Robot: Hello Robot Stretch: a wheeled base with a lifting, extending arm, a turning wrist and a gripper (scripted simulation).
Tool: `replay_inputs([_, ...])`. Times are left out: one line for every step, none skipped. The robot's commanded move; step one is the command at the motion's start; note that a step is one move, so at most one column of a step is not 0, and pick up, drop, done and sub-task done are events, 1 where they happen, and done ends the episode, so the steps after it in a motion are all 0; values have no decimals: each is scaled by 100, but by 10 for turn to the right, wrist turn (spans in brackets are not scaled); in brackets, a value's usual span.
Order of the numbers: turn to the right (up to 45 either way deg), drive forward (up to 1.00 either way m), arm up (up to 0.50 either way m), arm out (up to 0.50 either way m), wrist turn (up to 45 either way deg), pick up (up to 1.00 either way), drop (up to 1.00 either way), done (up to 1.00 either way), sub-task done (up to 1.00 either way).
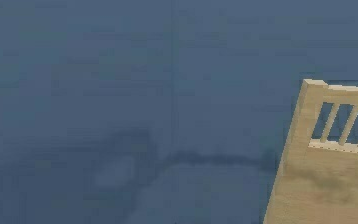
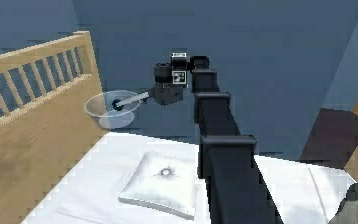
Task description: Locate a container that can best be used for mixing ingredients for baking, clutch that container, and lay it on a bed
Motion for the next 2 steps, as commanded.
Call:
replay_inputs([0,0,0,0,450,0,0,0,0])
replay_inputs([0,0,0,0,90,0,0,0,0])
